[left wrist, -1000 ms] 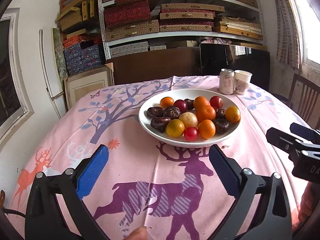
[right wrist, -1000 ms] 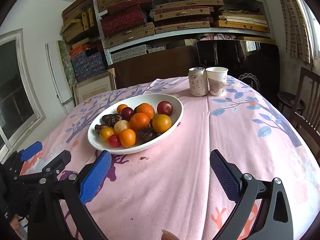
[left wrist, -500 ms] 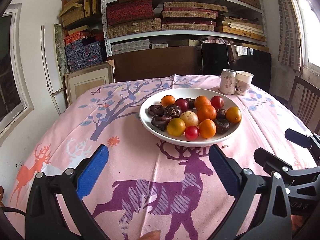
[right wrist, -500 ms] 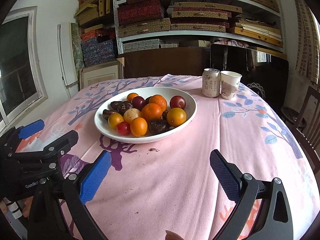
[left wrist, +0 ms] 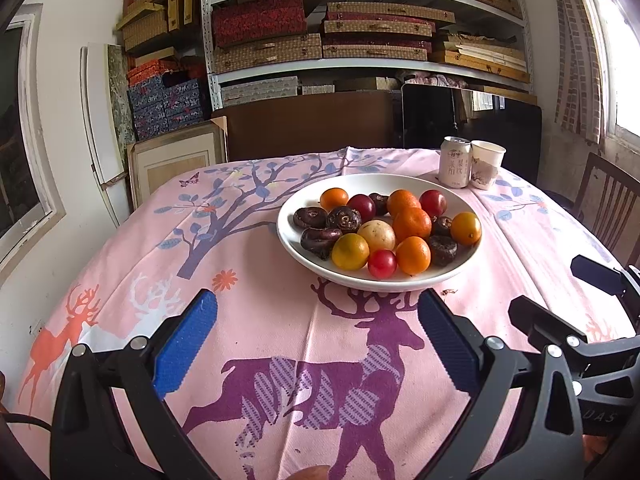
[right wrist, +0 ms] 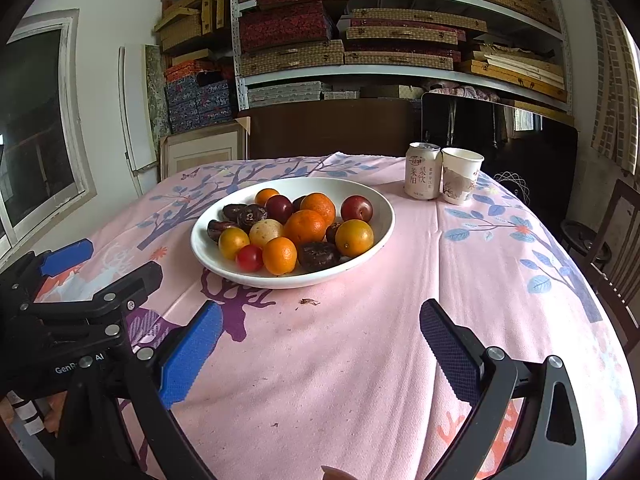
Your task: Organize fruits
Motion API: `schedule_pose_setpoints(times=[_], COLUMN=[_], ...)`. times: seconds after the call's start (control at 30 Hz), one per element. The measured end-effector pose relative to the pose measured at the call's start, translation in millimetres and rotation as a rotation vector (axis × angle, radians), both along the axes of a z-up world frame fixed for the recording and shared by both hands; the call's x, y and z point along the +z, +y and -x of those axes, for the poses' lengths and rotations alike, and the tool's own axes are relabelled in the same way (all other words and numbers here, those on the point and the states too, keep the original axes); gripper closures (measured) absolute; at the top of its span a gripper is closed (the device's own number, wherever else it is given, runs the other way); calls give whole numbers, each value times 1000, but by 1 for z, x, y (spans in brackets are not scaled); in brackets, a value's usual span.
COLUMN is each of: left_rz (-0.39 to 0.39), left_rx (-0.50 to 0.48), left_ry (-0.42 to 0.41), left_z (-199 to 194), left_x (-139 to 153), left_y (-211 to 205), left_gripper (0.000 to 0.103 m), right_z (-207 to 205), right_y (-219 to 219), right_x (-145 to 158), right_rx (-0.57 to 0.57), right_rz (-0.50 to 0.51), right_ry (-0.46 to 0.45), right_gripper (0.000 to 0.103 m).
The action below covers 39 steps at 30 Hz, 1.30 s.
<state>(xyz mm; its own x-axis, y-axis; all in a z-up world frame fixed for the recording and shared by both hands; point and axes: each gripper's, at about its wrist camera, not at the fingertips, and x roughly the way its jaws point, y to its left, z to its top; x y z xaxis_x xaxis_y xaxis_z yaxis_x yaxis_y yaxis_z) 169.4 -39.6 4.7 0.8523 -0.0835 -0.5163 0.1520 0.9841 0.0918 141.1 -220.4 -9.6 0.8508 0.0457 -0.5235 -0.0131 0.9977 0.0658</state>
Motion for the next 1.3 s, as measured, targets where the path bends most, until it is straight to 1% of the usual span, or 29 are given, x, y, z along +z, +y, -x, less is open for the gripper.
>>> schedule_pose_setpoints(times=[0.83,1.0,1.13,1.3], left_rz=[6,-9,11,11], left_rx=[-4,-3,-15,-15], left_ry=[0,-14,14,19], left_z=[0,0,-3,-3], left_x=[-2,-3,-4,-5], left_y=[0,-3,-2,-2], left_gripper=[5,5,5,5], right_z=[0,0,0,0], right_y=[0,0,0,0], right_x=[0,0,0,1], right_rx=[2,0,1,1], right_rz=[0,2,1,1], right_ry=[0,1,0,0], right_gripper=[3,3,3,3])
